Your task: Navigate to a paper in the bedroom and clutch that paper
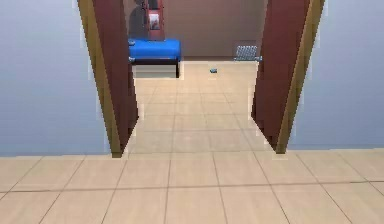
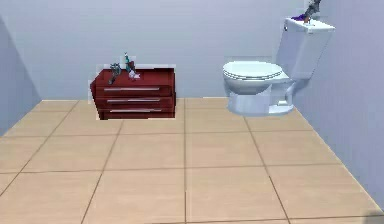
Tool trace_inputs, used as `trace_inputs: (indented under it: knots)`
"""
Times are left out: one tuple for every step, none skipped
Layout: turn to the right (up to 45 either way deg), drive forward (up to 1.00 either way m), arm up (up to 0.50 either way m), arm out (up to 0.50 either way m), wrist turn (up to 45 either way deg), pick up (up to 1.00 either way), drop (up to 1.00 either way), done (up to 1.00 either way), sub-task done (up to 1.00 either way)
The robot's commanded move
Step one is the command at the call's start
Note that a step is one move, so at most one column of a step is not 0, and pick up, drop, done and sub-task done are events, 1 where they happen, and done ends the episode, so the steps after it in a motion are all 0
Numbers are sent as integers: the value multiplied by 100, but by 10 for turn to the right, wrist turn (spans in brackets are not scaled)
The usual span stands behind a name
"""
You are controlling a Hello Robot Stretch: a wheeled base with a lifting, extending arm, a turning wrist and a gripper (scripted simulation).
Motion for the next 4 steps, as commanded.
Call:
trace_inputs:
  knots:
    - [0, 100, 0, 0, 0, 0, 0, 0, 0]
    - [0, 100, 0, 0, 0, 0, 0, 0, 0]
    - [-30, 0, 0, 0, 0, 0, 0, 0, 0]
    - [0, 100, 0, 0, 0, 0, 0, 0, 0]
